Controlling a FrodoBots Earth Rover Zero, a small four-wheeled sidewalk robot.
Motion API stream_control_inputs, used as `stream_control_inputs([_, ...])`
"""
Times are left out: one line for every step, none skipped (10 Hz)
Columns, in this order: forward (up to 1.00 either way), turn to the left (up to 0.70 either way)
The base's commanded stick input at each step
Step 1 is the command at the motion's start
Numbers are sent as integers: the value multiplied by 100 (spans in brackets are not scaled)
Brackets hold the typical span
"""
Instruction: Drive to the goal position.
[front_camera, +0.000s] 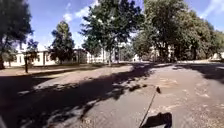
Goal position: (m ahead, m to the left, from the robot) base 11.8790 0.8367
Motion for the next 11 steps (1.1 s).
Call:
stream_control_inputs([70,0])
stream_control_inputs([70,0])
stream_control_inputs([70,0])
stream_control_inputs([70,0])
stream_control_inputs([70,0])
stream_control_inputs([70,0])
stream_control_inputs([70,0])
stream_control_inputs([70,0])
stream_control_inputs([70,0])
stream_control_inputs([70,0])
stream_control_inputs([70,0])
